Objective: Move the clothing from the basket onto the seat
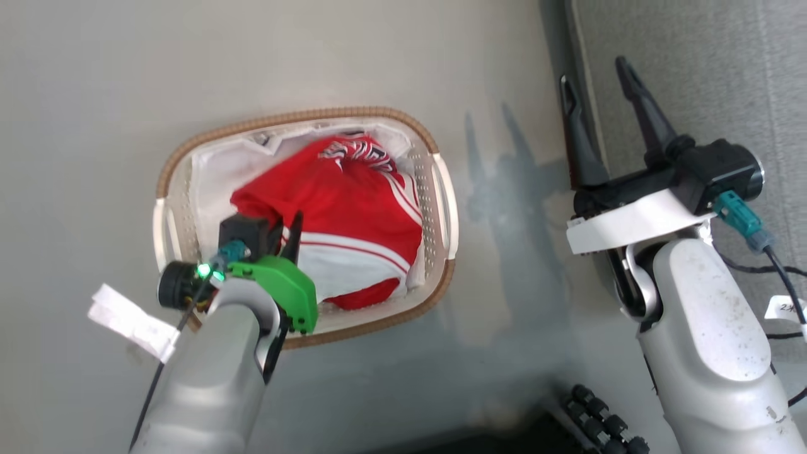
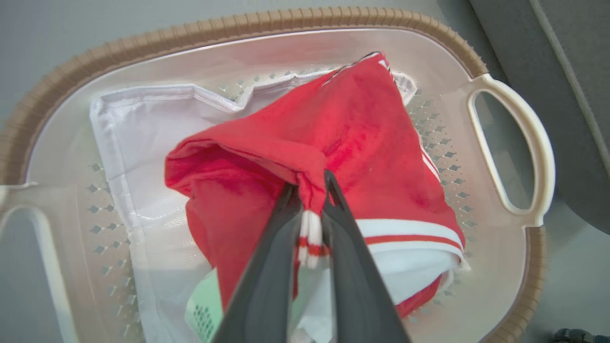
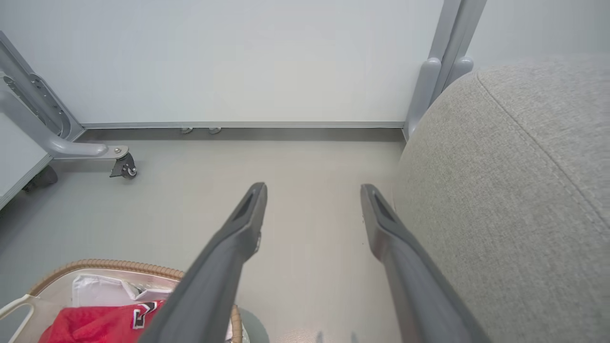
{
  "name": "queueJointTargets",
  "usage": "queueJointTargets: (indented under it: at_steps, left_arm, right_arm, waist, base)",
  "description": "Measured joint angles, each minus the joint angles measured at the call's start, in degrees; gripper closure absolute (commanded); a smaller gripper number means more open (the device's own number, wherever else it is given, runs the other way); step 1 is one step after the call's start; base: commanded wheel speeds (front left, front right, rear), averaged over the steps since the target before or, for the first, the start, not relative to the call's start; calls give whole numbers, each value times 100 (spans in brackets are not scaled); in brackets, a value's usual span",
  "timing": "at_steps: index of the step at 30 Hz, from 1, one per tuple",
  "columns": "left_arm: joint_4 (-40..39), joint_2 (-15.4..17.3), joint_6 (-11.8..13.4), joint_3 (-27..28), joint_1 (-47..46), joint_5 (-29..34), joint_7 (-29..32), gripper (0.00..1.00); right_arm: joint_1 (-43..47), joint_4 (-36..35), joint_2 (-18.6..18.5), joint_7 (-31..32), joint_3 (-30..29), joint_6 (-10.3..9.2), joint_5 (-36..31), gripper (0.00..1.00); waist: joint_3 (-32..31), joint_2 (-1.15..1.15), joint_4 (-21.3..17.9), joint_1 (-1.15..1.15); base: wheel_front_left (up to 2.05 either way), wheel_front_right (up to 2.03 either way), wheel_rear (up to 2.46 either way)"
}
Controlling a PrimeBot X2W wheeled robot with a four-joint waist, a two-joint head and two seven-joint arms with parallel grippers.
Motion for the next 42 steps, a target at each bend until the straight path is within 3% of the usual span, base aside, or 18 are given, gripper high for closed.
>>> queueJointTargets:
  at_steps: [22,42]
  left_arm:
    - [-1196,1,0,34,1190,78,3,100]
    - [-2551,1,0,312,1677,291,3,100]
  right_arm:
    - [800,405,32,-7,111,0,0,0]
    - [1512,624,22,-7,136,0,2,0]
  waist:
    - [-1756,0,147,0]
    - [-3124,0,251,0]
  base:
    - [0,0,0]
    - [0,0,0]
